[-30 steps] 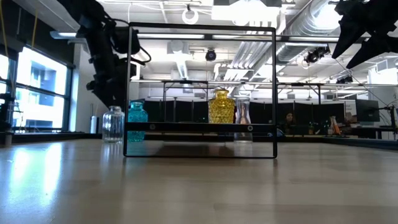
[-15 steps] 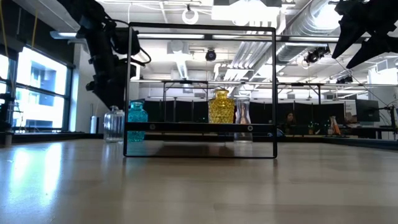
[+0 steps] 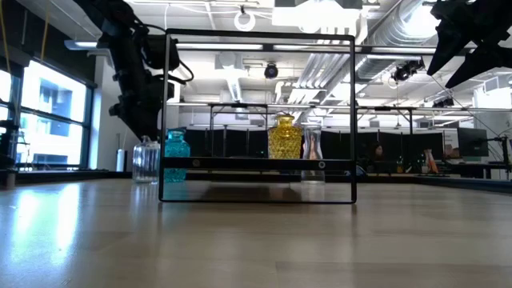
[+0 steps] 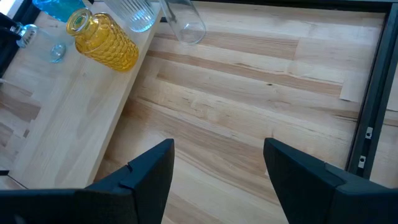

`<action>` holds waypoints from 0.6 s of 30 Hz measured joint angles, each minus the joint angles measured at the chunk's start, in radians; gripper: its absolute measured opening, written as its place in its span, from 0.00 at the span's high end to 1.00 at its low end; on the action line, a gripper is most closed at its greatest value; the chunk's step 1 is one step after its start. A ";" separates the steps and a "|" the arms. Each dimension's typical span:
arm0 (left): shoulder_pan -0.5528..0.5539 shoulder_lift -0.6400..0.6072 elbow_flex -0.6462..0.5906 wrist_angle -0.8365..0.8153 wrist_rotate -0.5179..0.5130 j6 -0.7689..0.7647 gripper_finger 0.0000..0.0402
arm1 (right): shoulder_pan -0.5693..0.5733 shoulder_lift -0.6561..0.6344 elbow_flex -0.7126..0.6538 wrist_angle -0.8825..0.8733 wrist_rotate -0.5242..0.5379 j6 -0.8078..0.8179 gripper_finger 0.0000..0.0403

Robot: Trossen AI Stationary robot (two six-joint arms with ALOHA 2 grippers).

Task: Sort vases onto shelf
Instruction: Put the top left transparent flower vase on the shelf aligned with the other transparent flower vase

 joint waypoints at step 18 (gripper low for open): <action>-0.001 -0.131 0.050 -0.037 0.067 -0.069 0.65 | 0.000 0.000 0.000 0.000 0.015 -0.019 0.40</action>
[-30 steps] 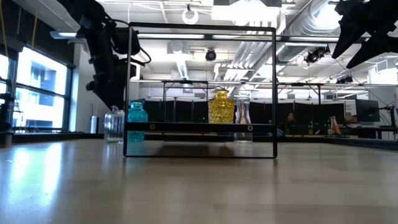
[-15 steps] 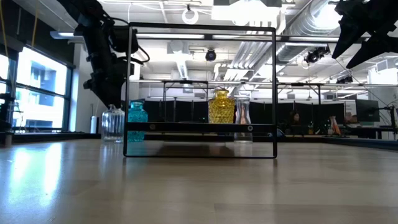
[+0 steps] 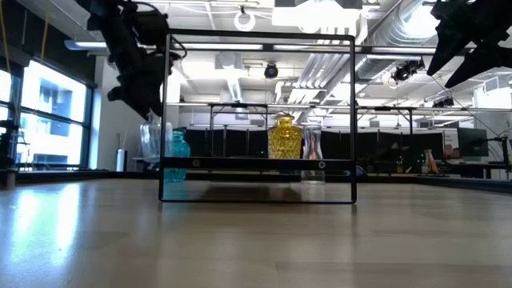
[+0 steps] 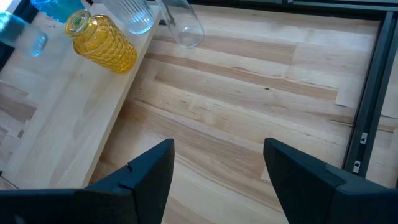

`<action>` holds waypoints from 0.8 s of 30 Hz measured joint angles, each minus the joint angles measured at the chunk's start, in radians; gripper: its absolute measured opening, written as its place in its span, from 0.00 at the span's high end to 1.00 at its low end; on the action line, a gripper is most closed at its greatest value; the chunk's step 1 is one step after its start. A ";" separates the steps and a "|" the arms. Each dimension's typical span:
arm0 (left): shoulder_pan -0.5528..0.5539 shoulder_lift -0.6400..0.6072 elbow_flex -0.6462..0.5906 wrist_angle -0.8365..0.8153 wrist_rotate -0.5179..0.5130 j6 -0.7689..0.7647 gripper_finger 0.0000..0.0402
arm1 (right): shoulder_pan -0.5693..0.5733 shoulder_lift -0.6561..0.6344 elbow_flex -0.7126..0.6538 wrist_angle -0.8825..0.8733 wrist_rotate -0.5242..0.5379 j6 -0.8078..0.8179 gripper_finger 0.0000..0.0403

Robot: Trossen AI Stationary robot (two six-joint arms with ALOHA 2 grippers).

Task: Sort vases onto shelf
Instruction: Put the top left transparent flower vase on the shelf aligned with the other transparent flower vase

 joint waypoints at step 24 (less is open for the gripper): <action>-0.123 0.261 0.280 0.079 0.007 0.038 0.64 | 0.000 0.000 0.000 0.000 0.011 -0.007 0.40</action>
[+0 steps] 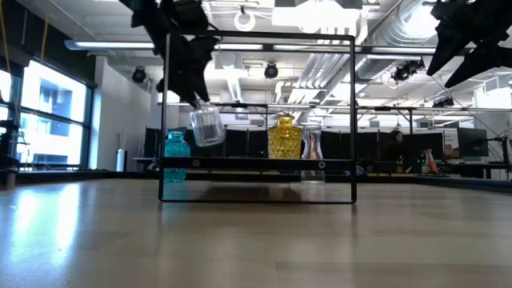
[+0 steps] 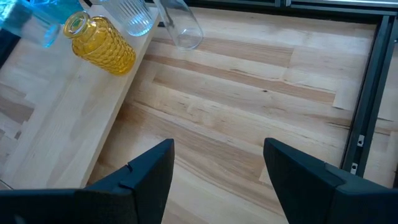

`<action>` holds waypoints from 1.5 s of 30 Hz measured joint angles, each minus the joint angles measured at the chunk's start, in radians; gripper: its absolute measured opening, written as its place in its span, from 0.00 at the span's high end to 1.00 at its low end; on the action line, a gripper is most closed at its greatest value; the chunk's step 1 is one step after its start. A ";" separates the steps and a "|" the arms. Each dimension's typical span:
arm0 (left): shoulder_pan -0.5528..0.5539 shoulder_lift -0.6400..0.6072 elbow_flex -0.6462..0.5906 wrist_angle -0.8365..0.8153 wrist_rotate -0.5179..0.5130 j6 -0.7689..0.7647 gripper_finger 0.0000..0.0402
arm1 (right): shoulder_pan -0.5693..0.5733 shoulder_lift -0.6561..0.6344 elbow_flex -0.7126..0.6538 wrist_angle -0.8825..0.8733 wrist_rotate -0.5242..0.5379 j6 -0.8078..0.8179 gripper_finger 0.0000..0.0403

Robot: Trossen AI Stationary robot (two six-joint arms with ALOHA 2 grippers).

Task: Sort vases onto shelf
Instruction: Put the top left transparent flower vase on the shelf aligned with the other transparent flower vase

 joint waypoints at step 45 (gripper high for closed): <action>0.029 0.336 0.228 0.104 0.041 0.106 0.64 | 0.000 0.000 0.000 0.000 -0.004 0.000 0.40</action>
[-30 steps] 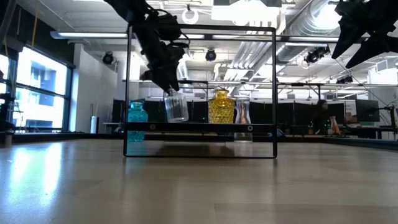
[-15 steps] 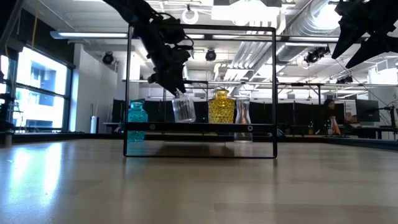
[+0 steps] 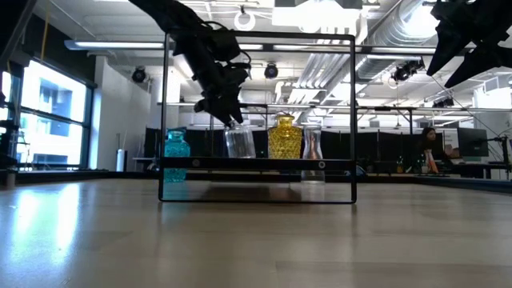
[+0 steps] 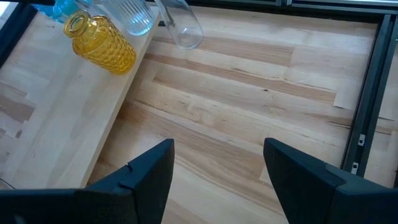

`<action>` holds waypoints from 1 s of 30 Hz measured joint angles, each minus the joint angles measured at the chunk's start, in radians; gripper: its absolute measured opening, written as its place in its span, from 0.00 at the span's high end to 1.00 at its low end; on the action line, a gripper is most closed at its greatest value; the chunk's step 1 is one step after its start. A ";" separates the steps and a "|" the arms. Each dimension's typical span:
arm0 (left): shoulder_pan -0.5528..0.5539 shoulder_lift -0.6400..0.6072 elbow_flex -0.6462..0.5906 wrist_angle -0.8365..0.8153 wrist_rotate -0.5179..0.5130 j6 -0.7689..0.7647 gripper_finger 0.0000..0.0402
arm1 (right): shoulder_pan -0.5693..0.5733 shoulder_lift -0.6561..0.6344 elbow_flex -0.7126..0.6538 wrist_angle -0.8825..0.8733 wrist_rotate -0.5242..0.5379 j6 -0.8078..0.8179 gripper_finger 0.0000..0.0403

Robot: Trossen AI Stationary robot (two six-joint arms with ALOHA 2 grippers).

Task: Sort vases onto shelf
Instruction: Put the top left transparent flower vase on the shelf aligned with the other transparent flower vase

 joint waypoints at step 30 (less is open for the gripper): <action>0.029 0.066 0.072 -0.037 0.045 0.023 0.64 | 0.000 0.000 0.000 0.000 -0.005 0.007 0.40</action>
